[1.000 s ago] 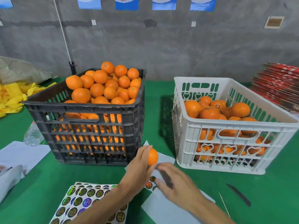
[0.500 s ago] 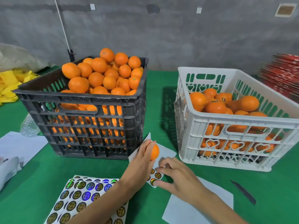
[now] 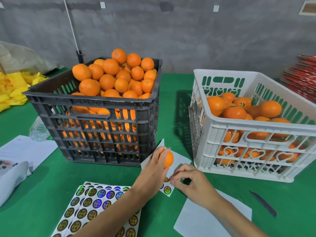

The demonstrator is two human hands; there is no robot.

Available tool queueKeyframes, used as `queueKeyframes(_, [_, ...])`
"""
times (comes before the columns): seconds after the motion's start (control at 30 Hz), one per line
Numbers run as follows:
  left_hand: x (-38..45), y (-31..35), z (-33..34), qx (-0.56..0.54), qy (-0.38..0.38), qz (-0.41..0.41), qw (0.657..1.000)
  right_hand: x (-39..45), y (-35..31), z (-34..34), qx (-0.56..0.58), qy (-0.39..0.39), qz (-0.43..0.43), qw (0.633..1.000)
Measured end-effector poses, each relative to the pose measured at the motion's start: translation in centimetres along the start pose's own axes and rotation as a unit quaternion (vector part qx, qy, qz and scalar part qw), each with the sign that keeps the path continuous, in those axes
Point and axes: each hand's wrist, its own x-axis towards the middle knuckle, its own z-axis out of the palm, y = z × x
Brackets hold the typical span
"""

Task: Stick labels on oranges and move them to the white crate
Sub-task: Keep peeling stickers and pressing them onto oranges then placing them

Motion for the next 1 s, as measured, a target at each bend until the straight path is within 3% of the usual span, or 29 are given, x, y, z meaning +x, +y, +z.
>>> queueKeyframes(0.2, [0.3,-0.2,0.0,-0.1,-0.023,-0.05,0.993,0.3,-2.5,-0.6,0.039,0.113,0.053,0.991])
queueKeyframes(0.27, [0.5,0.0,-0.8,-0.191,-0.016,-0.082,0.978,1.0,-4.1,-1.5,-0.042,0.176,0.001,0.983])
queueKeyframes(0.37, [1.5,1.3,-2.9,-0.319,0.044,-0.104,0.941,2.2,-6.8,-2.7,-0.252,0.265,-0.111,0.924])
queueKeyframes(0.5, [3.7,3.1,-6.3,-0.381,0.085,-0.09,0.916,2.8,-9.7,-4.0,-0.314,0.293,-0.19,0.883])
queueKeyframes(0.67, [6.9,6.0,-11.4,-0.285,0.154,-0.055,0.944,3.4,-14.1,-6.4,-0.228,0.289,-0.129,0.921])
queueKeyframes(0.73, [8.3,7.4,-13.5,-0.267,0.128,0.002,0.955,4.3,-15.5,-7.9,-0.175,0.305,-0.095,0.931])
queueKeyframes(0.83, [10.4,8.6,-17.0,-0.159,0.091,0.111,0.977,5.8,-16.7,-11.7,-0.193,0.363,-0.078,0.909])
queueKeyframes(0.9, [11.8,8.0,-19.4,-0.062,0.166,0.146,0.973,6.6,-16.7,-13.8,-0.229,0.382,-0.056,0.894])
queueKeyframes(0.97, [13.8,5.8,-22.0,0.003,0.204,0.075,0.976,7.1,-16.3,-15.2,-0.273,0.377,-0.022,0.885])
queueKeyframes(1.0, [14.9,4.3,-23.1,0.032,0.166,-0.004,0.986,7.3,-15.9,-15.5,-0.298,0.362,-0.009,0.883])
